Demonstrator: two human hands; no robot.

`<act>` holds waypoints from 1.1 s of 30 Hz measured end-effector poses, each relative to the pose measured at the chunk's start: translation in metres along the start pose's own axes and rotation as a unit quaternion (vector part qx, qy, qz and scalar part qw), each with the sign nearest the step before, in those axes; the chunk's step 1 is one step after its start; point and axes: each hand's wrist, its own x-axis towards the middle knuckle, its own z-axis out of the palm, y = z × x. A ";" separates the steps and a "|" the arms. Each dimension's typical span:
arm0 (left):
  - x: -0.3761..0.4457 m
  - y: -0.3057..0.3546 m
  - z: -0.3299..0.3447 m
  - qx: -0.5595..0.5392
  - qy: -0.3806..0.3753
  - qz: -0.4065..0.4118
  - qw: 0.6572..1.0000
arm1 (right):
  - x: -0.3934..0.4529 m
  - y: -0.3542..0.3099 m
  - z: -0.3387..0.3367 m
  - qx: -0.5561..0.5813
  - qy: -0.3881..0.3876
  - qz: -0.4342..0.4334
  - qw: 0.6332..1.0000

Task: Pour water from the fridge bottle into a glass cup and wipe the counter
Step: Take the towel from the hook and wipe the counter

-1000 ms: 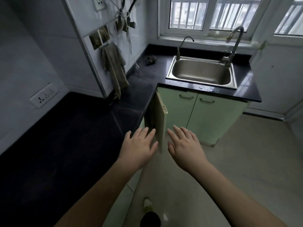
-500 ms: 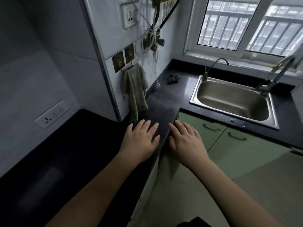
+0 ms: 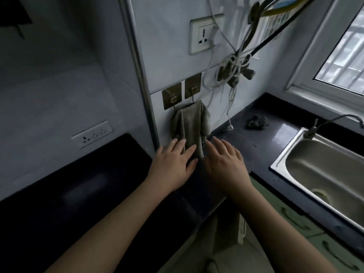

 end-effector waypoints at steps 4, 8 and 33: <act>0.036 0.004 -0.006 -0.003 0.040 -0.072 0.997 | 0.059 0.024 -0.005 -0.004 0.004 -0.051 0.999; 0.058 0.001 -0.008 -0.028 0.106 -0.112 0.988 | 0.107 0.034 -0.019 0.080 0.018 -0.069 0.994; 0.099 -0.018 -0.018 -0.402 0.072 -0.307 0.860 | 0.191 0.060 -0.027 0.159 0.067 -0.116 0.978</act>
